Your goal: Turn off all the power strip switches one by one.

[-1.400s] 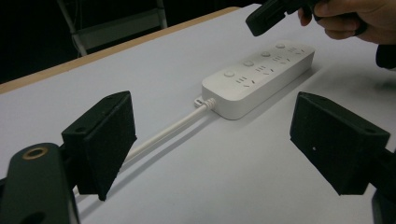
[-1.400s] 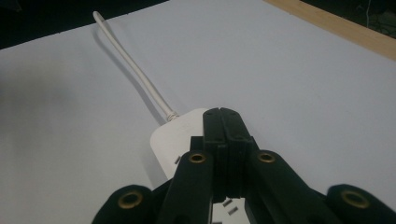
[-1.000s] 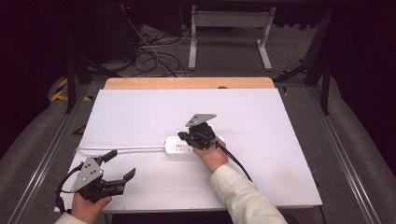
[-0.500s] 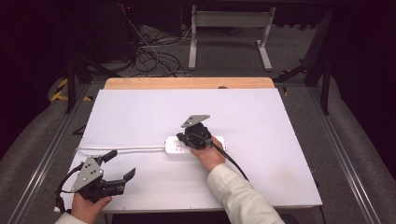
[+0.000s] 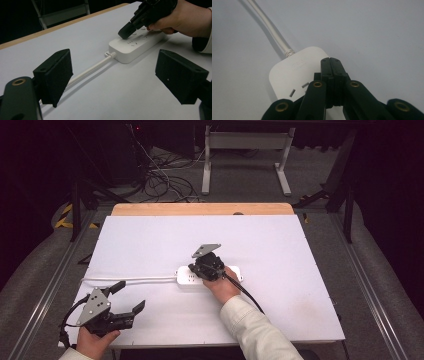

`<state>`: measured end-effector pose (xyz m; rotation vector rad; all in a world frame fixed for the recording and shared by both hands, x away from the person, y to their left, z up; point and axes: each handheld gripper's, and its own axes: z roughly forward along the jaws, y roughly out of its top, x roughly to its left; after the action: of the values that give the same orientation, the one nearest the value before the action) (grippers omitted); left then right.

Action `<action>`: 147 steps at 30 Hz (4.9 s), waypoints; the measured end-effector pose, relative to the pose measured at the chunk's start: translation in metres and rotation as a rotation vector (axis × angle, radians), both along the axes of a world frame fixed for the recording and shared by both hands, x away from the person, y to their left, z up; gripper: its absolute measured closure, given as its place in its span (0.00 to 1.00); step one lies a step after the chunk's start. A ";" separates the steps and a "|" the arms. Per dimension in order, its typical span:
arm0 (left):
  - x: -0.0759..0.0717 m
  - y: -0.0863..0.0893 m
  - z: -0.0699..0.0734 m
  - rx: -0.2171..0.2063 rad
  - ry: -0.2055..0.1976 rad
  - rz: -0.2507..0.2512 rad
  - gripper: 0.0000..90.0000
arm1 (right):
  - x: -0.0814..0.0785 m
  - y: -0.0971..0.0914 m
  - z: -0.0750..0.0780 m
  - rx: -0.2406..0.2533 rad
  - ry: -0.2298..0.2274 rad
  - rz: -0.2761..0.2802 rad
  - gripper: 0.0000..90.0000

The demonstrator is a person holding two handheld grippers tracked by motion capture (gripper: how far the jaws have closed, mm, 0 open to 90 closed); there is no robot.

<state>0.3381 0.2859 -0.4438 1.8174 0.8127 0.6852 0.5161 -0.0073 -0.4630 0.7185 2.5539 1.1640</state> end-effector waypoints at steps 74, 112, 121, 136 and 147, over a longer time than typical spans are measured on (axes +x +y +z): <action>0.001 0.003 0.000 -0.005 0.003 0.011 0.17 | -0.005 -0.042 0.021 0.027 -0.074 -0.088 1.00; 0.001 0.002 -0.001 -0.008 0.011 0.011 0.17 | -0.009 -0.036 -0.002 -0.010 -0.044 -0.063 1.00; 0.000 0.002 -0.001 -0.007 0.009 0.013 0.17 | -0.008 -0.037 -0.002 -0.006 -0.040 -0.061 1.00; 0.001 0.003 -0.001 0.002 0.007 0.015 0.17 | -0.011 -0.038 -0.005 0.007 -0.054 -0.075 1.00; 0.000 0.002 0.000 -0.008 0.012 0.019 0.17 | -0.013 -0.036 -0.005 0.000 -0.067 -0.090 1.00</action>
<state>0.3384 0.2882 -0.4443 1.8102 0.8405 0.6836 0.5030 -0.0431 -0.4682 0.7718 2.4406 1.1393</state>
